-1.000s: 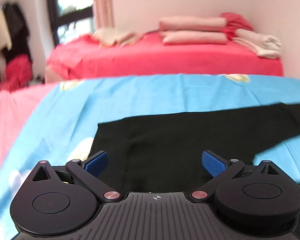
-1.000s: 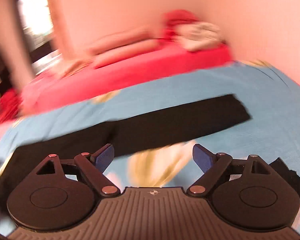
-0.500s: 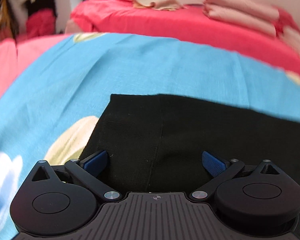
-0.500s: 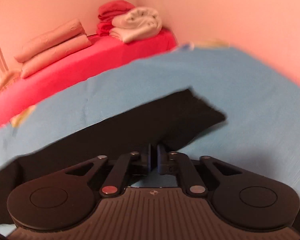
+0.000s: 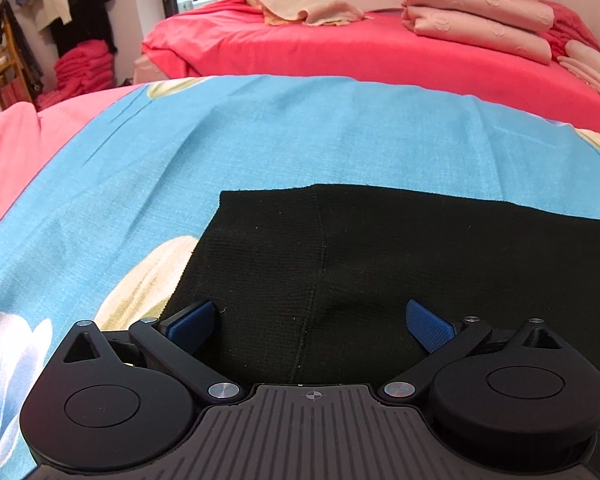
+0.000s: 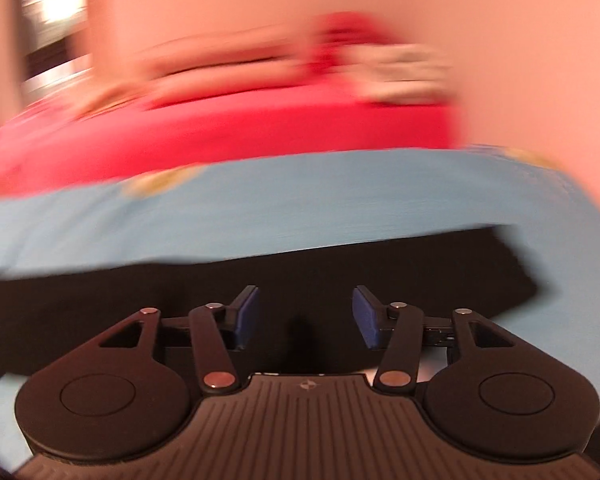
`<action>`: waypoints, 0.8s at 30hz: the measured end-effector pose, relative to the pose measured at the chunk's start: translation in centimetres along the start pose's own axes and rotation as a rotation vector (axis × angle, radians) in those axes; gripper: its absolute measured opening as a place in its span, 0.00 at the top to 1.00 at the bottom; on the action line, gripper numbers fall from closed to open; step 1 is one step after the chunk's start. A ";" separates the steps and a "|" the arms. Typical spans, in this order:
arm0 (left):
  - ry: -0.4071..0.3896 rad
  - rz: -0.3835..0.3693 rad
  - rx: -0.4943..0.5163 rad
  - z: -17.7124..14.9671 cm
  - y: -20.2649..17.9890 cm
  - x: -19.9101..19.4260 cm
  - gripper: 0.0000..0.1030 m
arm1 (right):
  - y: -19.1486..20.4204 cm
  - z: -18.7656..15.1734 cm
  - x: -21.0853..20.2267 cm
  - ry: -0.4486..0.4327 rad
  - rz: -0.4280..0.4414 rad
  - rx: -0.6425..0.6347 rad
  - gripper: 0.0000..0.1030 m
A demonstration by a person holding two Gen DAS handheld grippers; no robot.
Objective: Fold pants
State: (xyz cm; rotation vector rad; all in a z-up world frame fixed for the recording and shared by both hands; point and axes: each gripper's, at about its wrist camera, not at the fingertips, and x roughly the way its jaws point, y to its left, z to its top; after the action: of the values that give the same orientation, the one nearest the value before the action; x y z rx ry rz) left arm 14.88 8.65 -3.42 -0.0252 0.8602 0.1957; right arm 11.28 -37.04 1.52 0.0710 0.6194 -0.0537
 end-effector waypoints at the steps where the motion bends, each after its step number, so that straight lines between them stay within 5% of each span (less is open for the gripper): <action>1: -0.001 -0.002 -0.002 0.0 0.1 0.0 0.00 | 1.1 -0.1 0.7 0.025 0.059 -0.028 0.39; 3: -0.003 -0.004 -0.002 0.0 0.2 0.1 0.00 | 1.5 -0.4 2.4 0.081 0.111 -0.055 0.38; 6: -0.007 -0.003 -0.001 -0.1 0.2 0.1 0.00 | -1.7 -0.2 3.8 0.084 0.047 0.040 0.42; 8: -0.010 -0.003 -0.002 -0.1 0.2 0.0 0.00 | -4.9 0.2 3.2 0.071 -0.049 0.193 0.73; 9: -0.011 -0.001 -0.003 -0.1 0.1 0.0 0.00 | -5.9 0.4 2.9 0.074 -0.092 0.257 0.74; 11: -0.014 0.004 -0.002 -0.2 0.1 0.1 0.00 | -4.9 0.8 2.0 0.049 -0.137 0.227 0.58; 13: -0.015 0.005 -0.001 -0.2 0.0 0.0 0.00 | -1.8 1.2 1.5 0.031 -0.085 0.112 0.46; 19: -0.017 0.002 -0.002 -0.3 0.0 -0.1 0.00 | 6.2 1.0 3.3 0.082 0.198 -0.098 0.39; 21: -0.017 0.000 -0.003 -0.3 0.0 -0.1 0.00 | 6.3 0.6 5.2 0.144 0.163 -0.104 0.42; 22: -0.018 0.001 -0.004 -0.3 0.0 -0.1 0.00 | 5.6 0.7 5.5 0.113 0.117 -0.079 0.54; 24: -0.022 0.003 -0.006 -0.3 0.1 -0.2 0.00 | 4.1 1.7 5.2 0.093 -0.029 0.037 0.43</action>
State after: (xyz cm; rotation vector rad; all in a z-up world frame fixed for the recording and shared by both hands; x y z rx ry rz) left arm 14.52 8.67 -3.43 -0.0274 0.8374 0.2012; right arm 16.80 -33.28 0.05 0.1003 0.7123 -0.0904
